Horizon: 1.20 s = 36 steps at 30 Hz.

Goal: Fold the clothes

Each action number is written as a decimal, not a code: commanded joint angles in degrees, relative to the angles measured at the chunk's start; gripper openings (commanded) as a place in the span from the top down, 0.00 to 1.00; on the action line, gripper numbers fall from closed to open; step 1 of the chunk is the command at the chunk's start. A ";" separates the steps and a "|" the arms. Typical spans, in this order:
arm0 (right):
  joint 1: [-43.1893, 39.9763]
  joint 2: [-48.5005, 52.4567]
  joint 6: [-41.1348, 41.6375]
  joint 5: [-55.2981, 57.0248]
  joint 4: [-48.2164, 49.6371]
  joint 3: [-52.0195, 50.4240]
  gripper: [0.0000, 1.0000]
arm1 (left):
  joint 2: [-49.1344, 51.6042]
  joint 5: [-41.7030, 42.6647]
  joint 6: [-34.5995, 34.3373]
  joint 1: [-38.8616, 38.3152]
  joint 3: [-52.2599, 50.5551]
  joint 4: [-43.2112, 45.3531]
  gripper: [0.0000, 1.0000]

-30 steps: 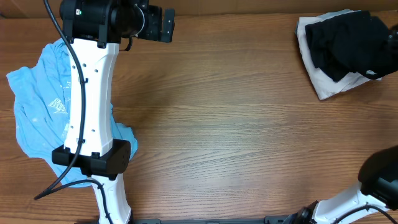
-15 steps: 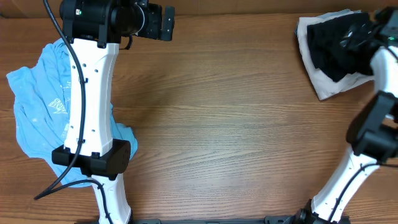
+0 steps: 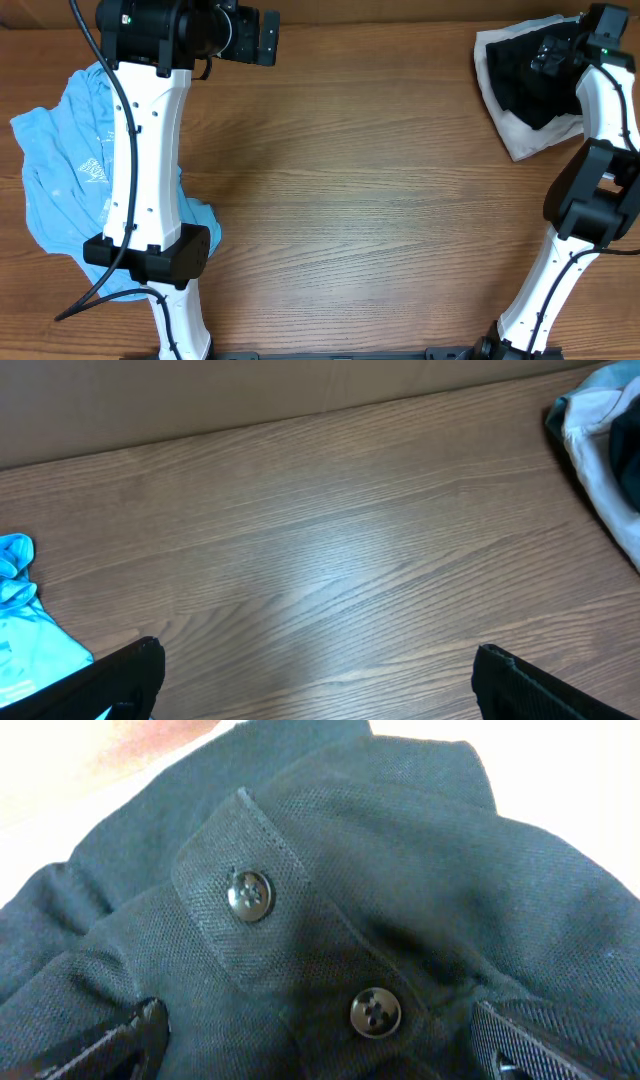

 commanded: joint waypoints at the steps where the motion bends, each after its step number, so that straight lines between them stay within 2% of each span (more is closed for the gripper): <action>1: 2.29 -1.20 1.27 -6.23 -7.30 3.74 0.00 | 0.63 -0.74 1.29 -0.07 -0.04 0.07 0.00; 11: 1.68 -17.11 2.16 -6.29 -28.20 31.78 0.00 | 0.63 -0.74 1.29 -0.07 -0.04 0.07 0.00; 16: 1.86 -26.73 2.36 -7.85 -39.52 40.02 0.00 | 0.63 -0.74 1.27 -0.07 -0.04 0.07 0.00; 20: 1.86 -33.90 2.36 -7.96 -43.87 40.70 0.00 | 0.63 -0.74 1.27 -0.07 -0.04 0.07 0.00; 26: 1.86 -40.44 2.36 -7.96 -44.92 40.70 0.00 | 0.63 -0.74 1.27 -0.07 -0.04 0.07 0.00; 36: 1.92 -41.97 2.38 -8.00 -46.64 40.68 0.00 | 0.63 -0.74 1.29 -0.09 -0.04 0.07 0.00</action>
